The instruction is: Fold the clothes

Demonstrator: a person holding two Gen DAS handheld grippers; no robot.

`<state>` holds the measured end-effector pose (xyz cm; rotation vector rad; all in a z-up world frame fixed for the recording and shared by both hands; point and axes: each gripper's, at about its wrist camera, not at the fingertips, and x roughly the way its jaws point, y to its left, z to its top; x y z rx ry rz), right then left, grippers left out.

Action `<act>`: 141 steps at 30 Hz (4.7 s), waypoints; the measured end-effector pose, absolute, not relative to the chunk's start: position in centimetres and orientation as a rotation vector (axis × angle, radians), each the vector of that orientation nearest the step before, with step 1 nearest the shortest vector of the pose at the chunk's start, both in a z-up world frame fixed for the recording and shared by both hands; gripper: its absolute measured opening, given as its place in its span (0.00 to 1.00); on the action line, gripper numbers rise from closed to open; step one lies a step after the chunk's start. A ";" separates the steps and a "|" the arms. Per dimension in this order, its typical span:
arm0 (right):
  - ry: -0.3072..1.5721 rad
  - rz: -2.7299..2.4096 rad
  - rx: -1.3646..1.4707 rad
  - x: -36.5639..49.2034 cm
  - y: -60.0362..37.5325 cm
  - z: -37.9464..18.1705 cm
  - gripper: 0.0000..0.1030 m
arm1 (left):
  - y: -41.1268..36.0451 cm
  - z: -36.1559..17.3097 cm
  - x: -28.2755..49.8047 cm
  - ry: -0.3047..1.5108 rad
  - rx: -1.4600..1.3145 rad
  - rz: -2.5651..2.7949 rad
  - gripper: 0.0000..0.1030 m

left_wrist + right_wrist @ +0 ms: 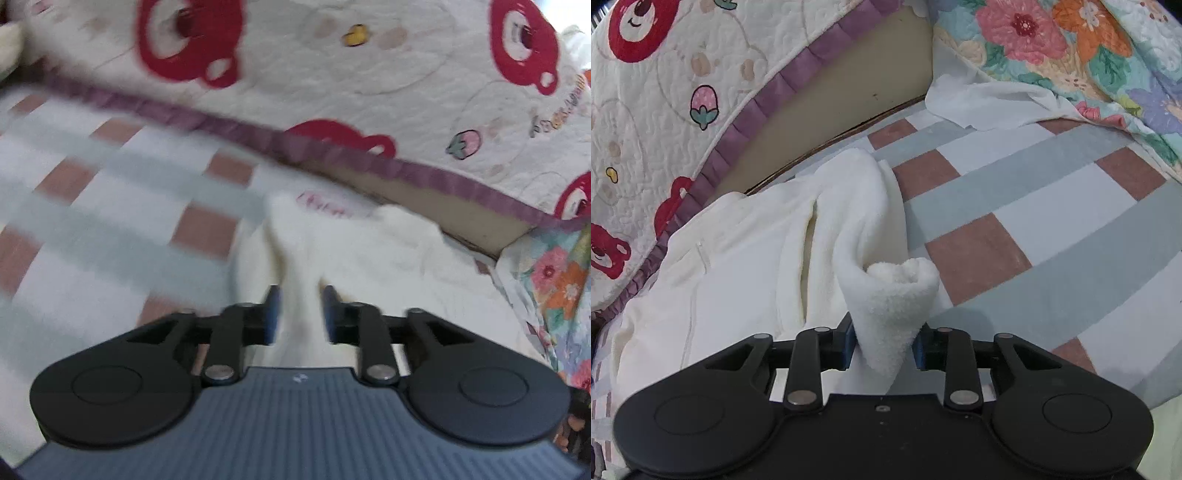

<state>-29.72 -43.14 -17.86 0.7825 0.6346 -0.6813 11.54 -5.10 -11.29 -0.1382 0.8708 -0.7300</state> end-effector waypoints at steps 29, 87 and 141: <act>0.588 -0.632 0.801 -32.0 -44.4 -19.8 0.51 | -10.0 -12.5 14.9 0.756 -0.029 -0.690 0.28; 0.423 0.190 0.546 -10.0 -30.0 -3.9 0.18 | -4.8 -15.9 5.7 1.142 -0.023 -0.734 0.46; 0.641 0.381 0.207 -8.9 -18.0 -10.1 0.47 | 0.5 -19.0 9.1 1.152 -0.520 -0.822 0.70</act>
